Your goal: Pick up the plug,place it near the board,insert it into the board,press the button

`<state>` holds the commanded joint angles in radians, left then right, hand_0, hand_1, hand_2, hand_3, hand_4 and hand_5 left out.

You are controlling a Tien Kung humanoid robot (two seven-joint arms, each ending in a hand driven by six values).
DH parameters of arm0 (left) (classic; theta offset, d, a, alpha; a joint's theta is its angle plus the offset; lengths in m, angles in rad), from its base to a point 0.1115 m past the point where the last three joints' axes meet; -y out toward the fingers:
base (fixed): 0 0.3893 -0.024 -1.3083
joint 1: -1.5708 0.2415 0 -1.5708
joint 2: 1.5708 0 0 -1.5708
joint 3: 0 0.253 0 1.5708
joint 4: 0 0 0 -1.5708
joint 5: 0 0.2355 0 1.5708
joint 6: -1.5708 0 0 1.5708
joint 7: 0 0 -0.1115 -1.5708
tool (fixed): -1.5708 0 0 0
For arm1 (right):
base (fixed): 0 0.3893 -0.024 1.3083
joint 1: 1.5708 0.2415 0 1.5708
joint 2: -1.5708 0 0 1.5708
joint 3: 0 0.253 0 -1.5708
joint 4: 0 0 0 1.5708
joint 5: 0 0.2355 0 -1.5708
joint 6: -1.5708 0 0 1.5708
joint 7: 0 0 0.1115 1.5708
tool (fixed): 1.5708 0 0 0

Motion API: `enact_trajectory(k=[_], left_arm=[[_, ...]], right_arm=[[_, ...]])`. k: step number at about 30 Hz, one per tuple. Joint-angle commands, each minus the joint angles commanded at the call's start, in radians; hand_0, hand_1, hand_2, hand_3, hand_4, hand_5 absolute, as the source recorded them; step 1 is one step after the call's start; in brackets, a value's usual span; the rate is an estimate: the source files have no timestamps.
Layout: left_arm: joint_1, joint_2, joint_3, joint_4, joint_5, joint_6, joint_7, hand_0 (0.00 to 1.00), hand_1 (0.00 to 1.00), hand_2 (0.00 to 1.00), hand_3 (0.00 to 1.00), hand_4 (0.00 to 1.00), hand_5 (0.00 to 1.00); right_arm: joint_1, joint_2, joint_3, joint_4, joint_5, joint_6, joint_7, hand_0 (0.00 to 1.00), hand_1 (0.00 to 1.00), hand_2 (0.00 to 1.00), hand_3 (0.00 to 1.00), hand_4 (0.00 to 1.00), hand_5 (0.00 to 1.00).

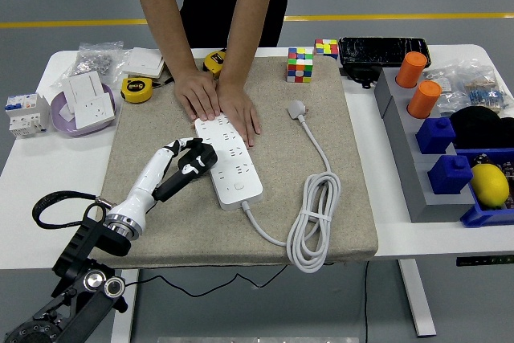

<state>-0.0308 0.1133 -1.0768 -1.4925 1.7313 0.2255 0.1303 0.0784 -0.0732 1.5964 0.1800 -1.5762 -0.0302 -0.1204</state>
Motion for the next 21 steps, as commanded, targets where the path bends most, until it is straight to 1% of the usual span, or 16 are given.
enact_trajectory(k=[7, 14, 17, 21], left_arm=[[-0.026, -0.003, 0.035, 0.035, -0.007, -0.009, 0.005, 0.949, 0.921, 0.877, 0.838, 0.998, 0.998], [-0.040, -0.003, 0.068, 0.031, -0.003, -0.010, 0.004, 0.953, 0.919, 0.875, 0.838, 0.998, 0.998], [-0.046, -0.002, 0.076, 0.028, 0.008, -0.013, 0.007, 0.954, 0.917, 0.871, 0.834, 0.998, 0.998], [-0.059, 0.000, 0.087, 0.024, 0.046, -0.014, 0.014, 0.954, 0.914, 0.870, 0.832, 0.998, 0.998]], right_arm=[[0.005, 0.000, -0.007, 0.000, 0.005, -0.001, 0.001, 0.837, 0.727, 0.724, 0.765, 0.998, 0.971], [0.003, -0.002, -0.005, 0.000, -0.001, 0.000, 0.000, 0.836, 0.727, 0.724, 0.765, 0.998, 0.970], [0.003, -0.003, -0.005, 0.000, -0.004, 0.001, -0.001, 0.836, 0.728, 0.724, 0.765, 0.998, 0.970], [0.004, -0.004, -0.012, 0.000, 0.000, 0.000, 0.000, 0.836, 0.728, 0.723, 0.765, 0.998, 0.970]])
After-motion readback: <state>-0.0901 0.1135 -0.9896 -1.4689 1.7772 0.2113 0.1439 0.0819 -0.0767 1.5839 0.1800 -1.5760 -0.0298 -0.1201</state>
